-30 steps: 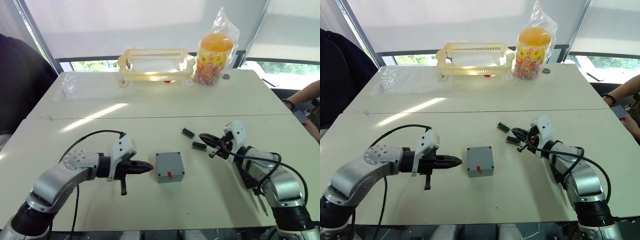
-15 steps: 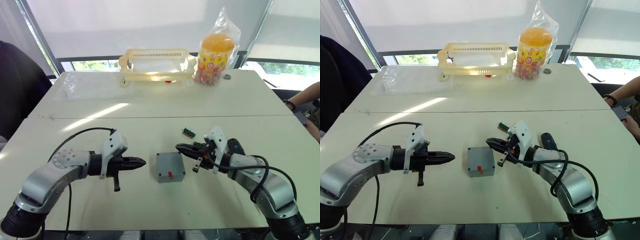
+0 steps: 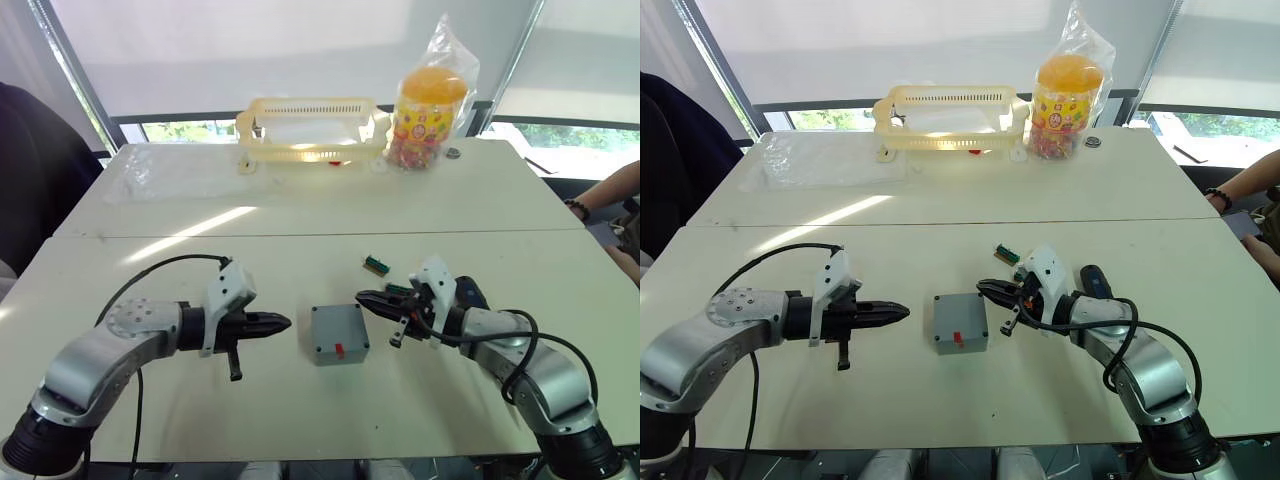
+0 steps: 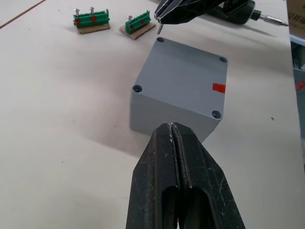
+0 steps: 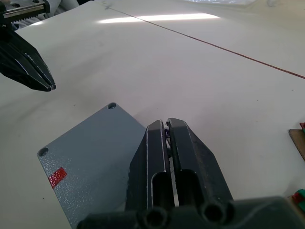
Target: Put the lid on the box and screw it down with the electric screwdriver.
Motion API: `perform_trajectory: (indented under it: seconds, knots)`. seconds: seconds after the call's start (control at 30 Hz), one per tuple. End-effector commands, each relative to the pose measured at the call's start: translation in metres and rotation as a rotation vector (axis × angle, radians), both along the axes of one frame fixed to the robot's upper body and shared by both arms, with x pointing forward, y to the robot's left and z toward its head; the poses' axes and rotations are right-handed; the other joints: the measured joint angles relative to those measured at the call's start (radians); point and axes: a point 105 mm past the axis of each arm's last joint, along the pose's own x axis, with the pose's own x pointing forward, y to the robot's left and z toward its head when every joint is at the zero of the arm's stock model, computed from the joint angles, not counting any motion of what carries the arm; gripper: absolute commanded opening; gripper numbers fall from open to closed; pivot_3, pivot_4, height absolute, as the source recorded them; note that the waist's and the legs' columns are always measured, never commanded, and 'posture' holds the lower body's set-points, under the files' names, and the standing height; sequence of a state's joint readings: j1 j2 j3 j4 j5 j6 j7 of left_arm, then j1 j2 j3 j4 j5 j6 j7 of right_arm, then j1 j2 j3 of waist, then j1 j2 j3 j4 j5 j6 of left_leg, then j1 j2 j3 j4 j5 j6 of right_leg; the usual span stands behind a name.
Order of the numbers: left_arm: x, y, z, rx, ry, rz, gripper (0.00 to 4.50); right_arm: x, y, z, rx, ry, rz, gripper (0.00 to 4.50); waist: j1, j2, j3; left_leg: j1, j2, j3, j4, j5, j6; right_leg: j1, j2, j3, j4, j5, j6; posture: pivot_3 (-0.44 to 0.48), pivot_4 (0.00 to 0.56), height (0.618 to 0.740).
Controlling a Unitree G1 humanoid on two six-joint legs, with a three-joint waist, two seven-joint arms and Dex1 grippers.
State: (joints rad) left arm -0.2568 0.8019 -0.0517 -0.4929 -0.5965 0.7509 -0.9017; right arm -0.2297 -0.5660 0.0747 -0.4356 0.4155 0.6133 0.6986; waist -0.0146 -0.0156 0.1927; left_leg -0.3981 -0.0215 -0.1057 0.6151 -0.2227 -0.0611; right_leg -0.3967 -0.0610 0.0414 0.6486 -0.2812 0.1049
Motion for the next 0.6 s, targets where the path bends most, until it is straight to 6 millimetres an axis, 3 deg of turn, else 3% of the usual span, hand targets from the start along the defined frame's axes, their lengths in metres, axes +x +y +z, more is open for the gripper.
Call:
perform_trajectory:
  seconds: [0.03, 0.6]
  knots:
    - [-0.0001, -0.0031, 0.0050, 0.003, -0.048, -0.013, 0.00, -0.0025, 0.0018, 0.0042, 0.007, -0.025, 0.016, 0.04, 0.000, 0.000, 0.000, 0.000, 0.000, 0.000, 0.000, 0.000, 0.000, 0.000, 0.000, 0.000, 0.000, 0.000, 0.000, 0.000, 0.150, 0.740]
    - [0.0014, -0.0050, 0.0023, 0.005, -0.050, -0.010, 0.00, -0.0067, 0.0019, 0.0010, 0.007, 0.009, 0.035, 0.04, 0.000, 0.000, 0.000, 0.000, 0.000, 0.000, 0.000, 0.000, 0.000, 0.000, 0.000, 0.000, 0.000, 0.000, 0.000, 0.000, 0.150, 0.740]
